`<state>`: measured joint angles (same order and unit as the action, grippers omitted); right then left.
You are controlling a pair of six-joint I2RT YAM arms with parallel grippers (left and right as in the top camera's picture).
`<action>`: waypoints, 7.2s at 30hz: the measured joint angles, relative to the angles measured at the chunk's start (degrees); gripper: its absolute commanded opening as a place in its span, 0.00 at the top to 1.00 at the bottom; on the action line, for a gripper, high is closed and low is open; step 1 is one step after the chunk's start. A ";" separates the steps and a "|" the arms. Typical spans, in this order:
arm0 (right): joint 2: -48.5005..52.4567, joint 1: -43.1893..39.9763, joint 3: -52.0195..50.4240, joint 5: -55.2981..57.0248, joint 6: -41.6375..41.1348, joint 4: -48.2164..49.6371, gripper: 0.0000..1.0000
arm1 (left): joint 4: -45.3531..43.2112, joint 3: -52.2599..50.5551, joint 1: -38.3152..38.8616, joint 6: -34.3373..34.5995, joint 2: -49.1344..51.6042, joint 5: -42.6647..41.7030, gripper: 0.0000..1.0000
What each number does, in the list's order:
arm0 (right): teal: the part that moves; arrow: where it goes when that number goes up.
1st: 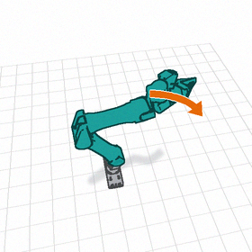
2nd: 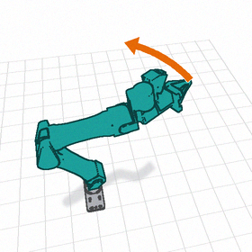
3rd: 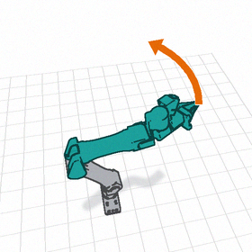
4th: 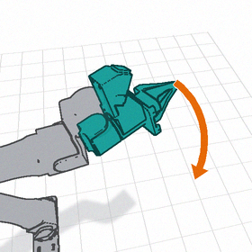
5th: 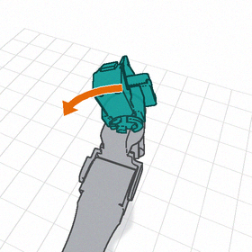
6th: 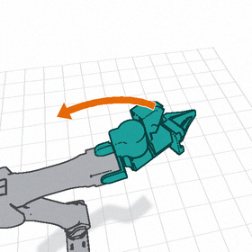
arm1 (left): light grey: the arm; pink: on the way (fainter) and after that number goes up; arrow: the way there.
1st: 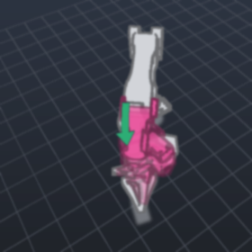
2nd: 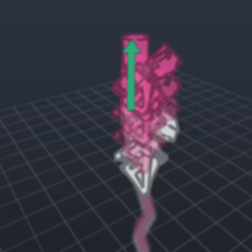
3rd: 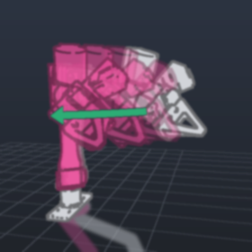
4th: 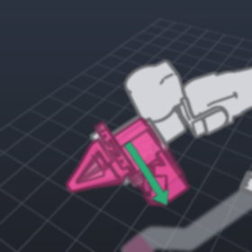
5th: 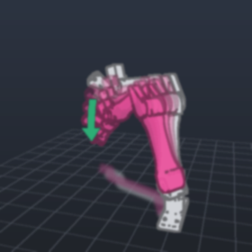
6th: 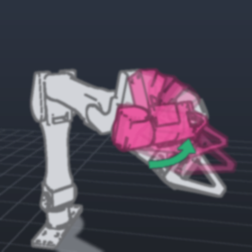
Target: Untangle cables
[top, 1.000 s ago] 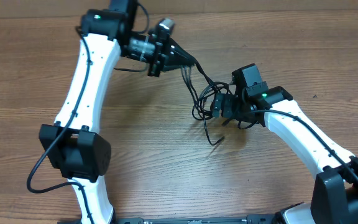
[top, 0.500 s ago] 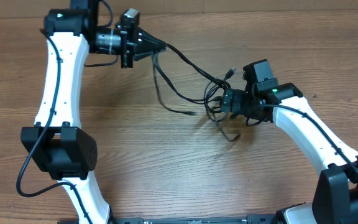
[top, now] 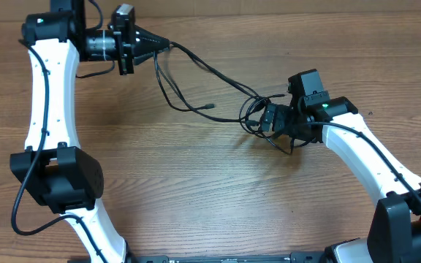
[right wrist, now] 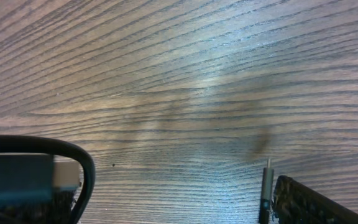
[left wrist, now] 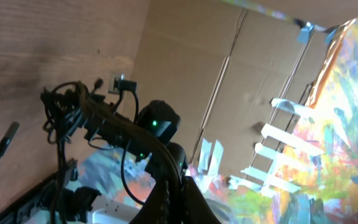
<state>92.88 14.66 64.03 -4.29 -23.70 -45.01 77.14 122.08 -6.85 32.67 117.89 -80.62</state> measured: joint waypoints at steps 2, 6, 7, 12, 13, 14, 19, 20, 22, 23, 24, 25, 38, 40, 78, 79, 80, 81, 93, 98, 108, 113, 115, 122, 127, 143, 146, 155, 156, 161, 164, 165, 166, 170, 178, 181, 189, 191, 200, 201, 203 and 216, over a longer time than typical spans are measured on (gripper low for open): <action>0.00 0.00 0.00 0.04 -0.02 -0.02 0.00 | -0.15 0.00 -0.98 0.00 0.00 0.00 0.96; 0.02 0.00 0.00 0.11 0.00 -0.15 0.00 | -0.33 0.00 -3.82 0.00 0.00 0.55 0.96; 0.04 0.00 0.00 0.13 -0.02 -0.20 0.00 | -0.35 0.00 -4.59 0.00 0.00 1.01 0.96; 0.57 -0.52 -0.17 1.86 -0.02 -1.16 0.00 | -0.68 0.00 -8.83 0.00 0.00 1.99 0.96; 0.70 -0.70 -0.22 2.25 -0.02 -1.29 0.00 | -0.72 0.00 -9.55 0.00 0.00 2.12 0.96; 0.74 -0.90 -0.37 2.80 -0.04 -1.46 0.00 | -0.76 0.00 -10.27 -0.02 0.00 2.40 0.96; 1.03 -1.53 -0.66 4.15 -0.04 -1.62 0.00 | -0.87 0.00 -11.69 0.00 0.00 5.05 0.96; 1.05 -1.55 -0.66 4.33 -0.04 -1.62 0.00 | -0.87 0.02 -11.74 0.00 0.00 5.49 0.96; 1.05 -1.55 -0.66 4.63 -0.04 -1.62 0.00 | -0.87 0.13 -11.74 -0.02 0.00 6.14 0.96; 1.05 -1.55 -0.66 4.72 -0.04 -1.62 0.00 | -0.87 0.15 -11.74 -0.02 0.00 6.49 0.96; 1.05 -1.55 -0.66 4.74 -0.04 -1.66 0.00 | -0.87 0.15 -11.74 -0.02 0.00 6.69 0.96; 1.05 -1.55 -0.66 4.76 -0.04 -1.64 0.00 | -0.87 0.17 -11.74 -0.02 0.00 6.88 0.96; 1.05 -1.55 -0.68 2.78 -0.04 0.87 0.00 | 4.13 0.24 -11.06 -3.61 0.00 16.94 0.96; 1.05 -1.55 -0.70 1.55 -0.04 2.16 0.00 | 5.27 0.24 -10.32 -4.39 0.00 20.87 0.96; 4.17 -1.55 -0.72 -13.60 30.58 16.63 0.05 | 6.45 0.28 12.24 -6.08 0.00 63.76 0.78; 5.09 -1.55 -0.72 -14.45 31.12 16.70 0.07 | 6.45 0.28 12.24 -6.08 0.00 63.76 0.78; 6.05 -1.55 -0.72 -15.30 31.34 16.79 0.09 | 6.45 0.28 12.24 -6.08 0.00 63.76 0.78; 7.17 -1.55 -0.72 -16.17 31.69 16.87 0.11 | 6.45 0.31 12.24 -6.08 0.00 63.76 0.77; 9.68 -0.28 -0.83 -19.47 33.29 23.56 0.86 | 6.45 0.31 12.50 -6.08 0.00 63.78 0.76; 9.68 0.13 -0.83 -19.71 32.96 24.81 0.96 | 6.49 0.31 13.29 -6.08 0.00 63.78 0.72; 9.46 0.11 -0.59 -22.84 29.79 20.94 0.96 | 8.92 0.33 14.01 -9.14 0.00 63.76 0.50; 6.75 0.09 1.97 -24.85 28.79 16.55 0.96 | 11.23 0.33 14.01 -12.15 0.00 63.78 0.45; 4.66 0.09 4.24 -25.40 28.44 14.56 0.96 | 12.17 0.33 14.01 -12.76 0.00 63.78 0.43; -1.84 0.09 13.29 -26.62 27.45 6.69 0.96 | 15.52 0.33 14.60 -13.62 0.00 63.67 0.41; -3.41 0.09 15.34 -30.51 26.69 6.32 0.96 | 16.50 0.33 17.11 -17.33 0.00 57.61 0.56; -3.45 0.11 15.37 -42.47 18.78 6.91 0.96 | 4.74 0.33 21.66 -24.63 0.00 37.62 0.53; -3.45 0.09 15.37 -47.10 16.90 9.01 0.96 | 2.36 0.35 21.68 -23.50 0.00 37.51 0.58; -3.45 0.04 15.37 -56.81 12.61 14.62 0.96 | 1.20 0.35 22.49 -15.98 0.00 46.75 0.62; -3.45 0.04 15.37 -58.42 11.69 15.80 0.96 | 1.20 0.35 22.64 -14.16 0.00 48.92 0.62; -3.45 0.07 15.37 -62.99 7.76 20.02 0.96 | 0.76 0.35 23.89 -10.25 0.00 54.23 0.62; -3.45 0.07 15.37 -64.94 6.54 21.14 0.96 | 0.81 0.35 24.70 -9.62 0.00 57.75 0.71; -3.45 0.07 15.37 -65.46 6.21 21.22 0.96 | 0.85 0.35 24.92 -9.44 0.00 59.19 0.74; -3.45 0.04 15.37 -65.72 6.03 21.20 0.96 | 0.90 0.35 25.16 -9.05 0.00 60.15 0.76; -3.45 0.04 15.37 -66.36 5.57 21.27 0.96 | 1.03 0.35 25.27 -8.74 0.00 61.75 0.73; -3.45 0.04 15.37 -65.85 5.49 21.29 0.96 | 0.98 0.35 25.24 -12.90 0.00 49.70 0.80; -3.45 0.04 15.37 -65.18 5.49 21.31 0.96 | 1.31 0.35 25.24 -17.49 0.00 42.64 0.81; -3.45 0.07 15.37 -63.25 5.49 21.22 0.96 | 1.99 0.35 25.24 -22.71 0.00 34.36 0.94; -3.45 0.04 15.37 -62.73 5.53 20.55 0.96 | 1.97 0.35 25.24 -23.12 0.00 32.96 0.95; -3.45 0.07 15.37 -58.16 7.67 14.27 0.96 | 1.60 0.37 23.96 -23.89 0.00 29.75 0.96; -3.45 0.07 15.37 -57.51 7.85 14.12 0.96 | 1.79 0.35 23.43 -23.89 0.00 29.62 0.96; -3.45 0.04 15.37 -56.78 8.07 14.12 0.96 | 2.14 0.37 22.43 -23.89 0.00 29.49 0.96; -3.34 0.07 15.37 -55.30 8.55 14.08 0.96 | 0.55 0.37 19.63 -23.89 0.00 21.68 0.95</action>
<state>89.54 14.72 79.40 -59.59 -15.16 -30.94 77.69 122.45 12.78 8.78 117.89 -58.94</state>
